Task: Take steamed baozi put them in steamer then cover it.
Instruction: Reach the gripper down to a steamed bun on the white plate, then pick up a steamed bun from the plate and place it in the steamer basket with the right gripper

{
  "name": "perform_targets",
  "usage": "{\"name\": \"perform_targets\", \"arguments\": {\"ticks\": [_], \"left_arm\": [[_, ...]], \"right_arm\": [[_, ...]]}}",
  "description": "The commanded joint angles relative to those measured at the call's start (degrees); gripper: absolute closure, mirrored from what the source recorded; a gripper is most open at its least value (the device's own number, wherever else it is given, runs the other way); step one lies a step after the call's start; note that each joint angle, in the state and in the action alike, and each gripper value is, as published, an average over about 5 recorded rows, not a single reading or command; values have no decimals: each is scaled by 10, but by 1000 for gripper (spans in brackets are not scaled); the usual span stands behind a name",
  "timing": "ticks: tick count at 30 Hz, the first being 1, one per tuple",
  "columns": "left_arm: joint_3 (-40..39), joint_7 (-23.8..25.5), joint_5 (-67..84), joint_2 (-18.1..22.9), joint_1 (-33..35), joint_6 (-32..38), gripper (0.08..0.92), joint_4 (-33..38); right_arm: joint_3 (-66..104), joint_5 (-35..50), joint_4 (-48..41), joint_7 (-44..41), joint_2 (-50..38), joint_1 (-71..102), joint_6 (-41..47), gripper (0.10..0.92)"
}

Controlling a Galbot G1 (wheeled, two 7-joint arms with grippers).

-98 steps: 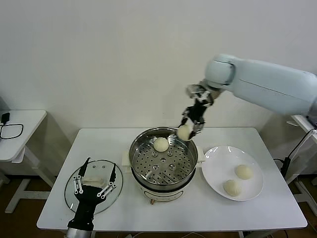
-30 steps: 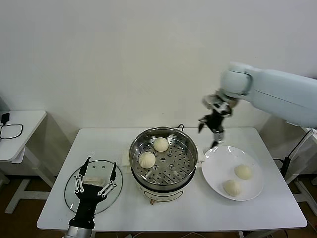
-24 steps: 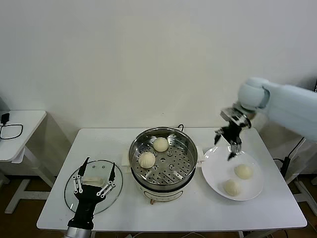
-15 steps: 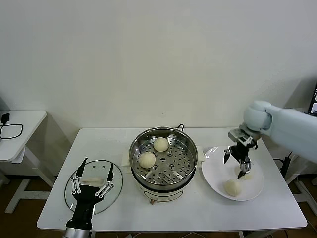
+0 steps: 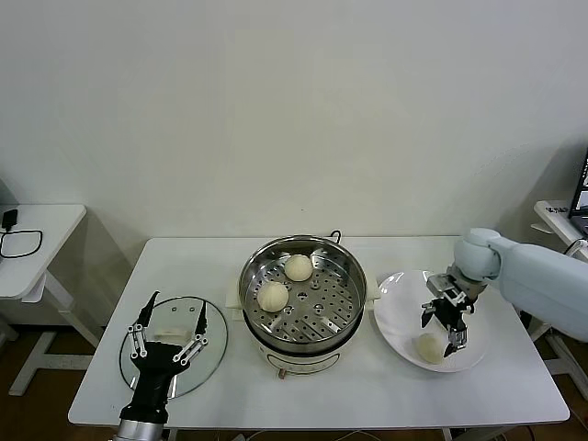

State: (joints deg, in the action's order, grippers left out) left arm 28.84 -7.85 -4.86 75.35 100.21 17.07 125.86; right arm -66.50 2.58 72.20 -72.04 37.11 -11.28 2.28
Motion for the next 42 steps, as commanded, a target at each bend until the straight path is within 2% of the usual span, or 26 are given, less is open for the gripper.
{"name": "perform_targets", "arguments": {"ticks": [1, 6, 14, 21, 25, 34, 42], "left_arm": [[3, 0, 1, -1, 0, 0, 177, -2], [3, -1, 2, 0, -1, 1, 177, -2], [2, -1, 2, -1, -1, 2, 177, -2], [0, -2, 3, -4, -2, 2, 177, 1], [-2, -2, 3, -8, -3, 1, 177, 3], [-6, -2, 4, -12, 0, 1, 177, 10], [-6, -2, 5, -14, 1, 3, 177, 14]], "right_arm": [[26, -18, -13, 29, 0, 50, 4, 203], [25, -17, -11, 31, 2, 47, 5, 221], [23, -9, 4, 31, -9, 36, 5, 342], [9, 12, 36, 23, -24, -42, -13, 363], [3, 36, 46, -2, -18, -125, -60, 364], [-97, 129, 78, 2, 91, -359, -174, 364], [-111, 107, 149, 15, 180, -396, -262, 364]]}}
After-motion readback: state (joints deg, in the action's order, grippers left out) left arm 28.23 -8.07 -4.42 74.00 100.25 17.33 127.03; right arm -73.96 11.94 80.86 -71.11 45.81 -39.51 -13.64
